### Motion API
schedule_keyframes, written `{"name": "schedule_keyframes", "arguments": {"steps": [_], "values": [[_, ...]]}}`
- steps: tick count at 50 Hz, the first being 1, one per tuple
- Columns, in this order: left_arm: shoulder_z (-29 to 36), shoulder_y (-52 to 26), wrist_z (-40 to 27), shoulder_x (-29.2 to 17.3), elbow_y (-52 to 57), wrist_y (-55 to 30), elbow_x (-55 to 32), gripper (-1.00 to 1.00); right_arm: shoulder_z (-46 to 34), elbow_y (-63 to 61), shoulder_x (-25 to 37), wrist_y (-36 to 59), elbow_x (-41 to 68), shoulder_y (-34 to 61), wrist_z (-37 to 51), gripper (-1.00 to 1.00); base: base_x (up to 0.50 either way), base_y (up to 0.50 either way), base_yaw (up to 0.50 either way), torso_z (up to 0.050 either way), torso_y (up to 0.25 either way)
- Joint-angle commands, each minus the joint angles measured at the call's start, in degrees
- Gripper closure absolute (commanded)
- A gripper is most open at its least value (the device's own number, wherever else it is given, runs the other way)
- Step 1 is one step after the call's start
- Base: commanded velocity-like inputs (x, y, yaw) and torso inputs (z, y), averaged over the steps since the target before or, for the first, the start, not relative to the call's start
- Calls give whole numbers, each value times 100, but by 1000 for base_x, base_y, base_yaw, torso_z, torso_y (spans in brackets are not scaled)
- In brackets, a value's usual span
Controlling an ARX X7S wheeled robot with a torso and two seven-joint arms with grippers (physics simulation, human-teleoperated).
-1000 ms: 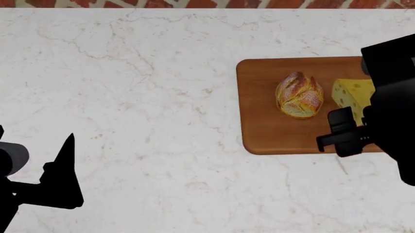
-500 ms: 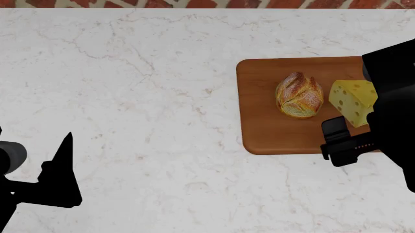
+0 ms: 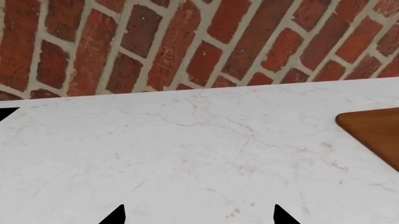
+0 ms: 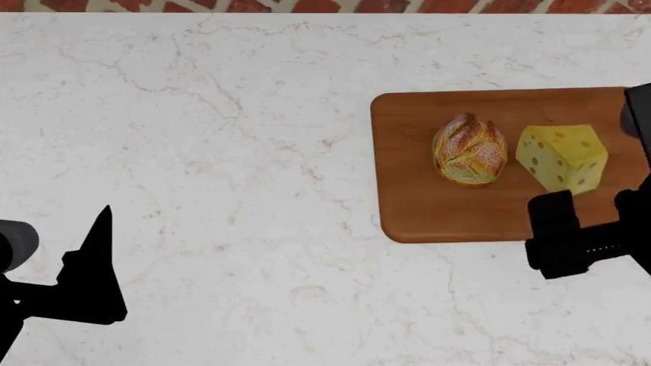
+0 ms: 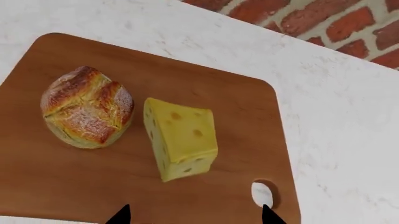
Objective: Place the bread and cheese on the cutting board.
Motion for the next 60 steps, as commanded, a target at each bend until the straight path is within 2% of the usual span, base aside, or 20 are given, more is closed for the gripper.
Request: {"name": "schedule_keyframes", "arguments": {"steps": [1, 7, 15, 18, 22, 26, 31, 39, 47, 60], "values": [[-10, -14, 70, 28, -84, 40, 10, -100, 1235, -1158, 640, -786, 882, -1232, 677, -100, 0, 0, 0, 0, 0], [89, 55, 96, -24, -179, 224, 94, -100, 1732, -1843, 664, -1763, 448, -2052, 805, -100, 0, 0, 0, 0, 0], [15, 37, 25, -57, -86, 149, 36, -100, 1393, -2801, 212, -2569, -927, -2586, 827, -100, 0, 0, 0, 0, 0], [-56, 52, 16, -74, -35, 136, -5, -100, 1481, -2896, -106, -3198, -1265, -3097, 838, -100, 0, 0, 0, 0, 0], [-113, 62, 6, -106, 71, 109, -65, -100, 1348, -3014, -423, -3996, -2259, -3804, 862, -100, 0, 0, 0, 0, -2], [-123, 50, -7, -126, 66, 162, -53, -100, 1536, -3205, -476, -4416, -2420, -4369, 1034, -100, 0, 0, 0, 0, 0], [-37, 54, -14, -132, 47, 209, -41, -100, 1558, -3550, -588, -4601, -2548, -4705, 1266, -100, 0, 0, 0, 0, 0], [32, 73, -44, -189, 86, 313, 3, -100, 1938, -3982, -251, -4580, -2235, -5185, 1642, -100, 0, 0, 0, 0, 0], [129, 60, -57, -207, 24, 388, 33, -100, 3268, -4476, 433, -4845, -1655, -6173, 2285, -100, 0, 0, 0, 0, 0], [45, 31, -90, -253, 43, 369, -54, -100, 5124, -4827, 1037, -4798, -893, -7480, 2350, -100, 0, 0, 0, 0, 0]]}}
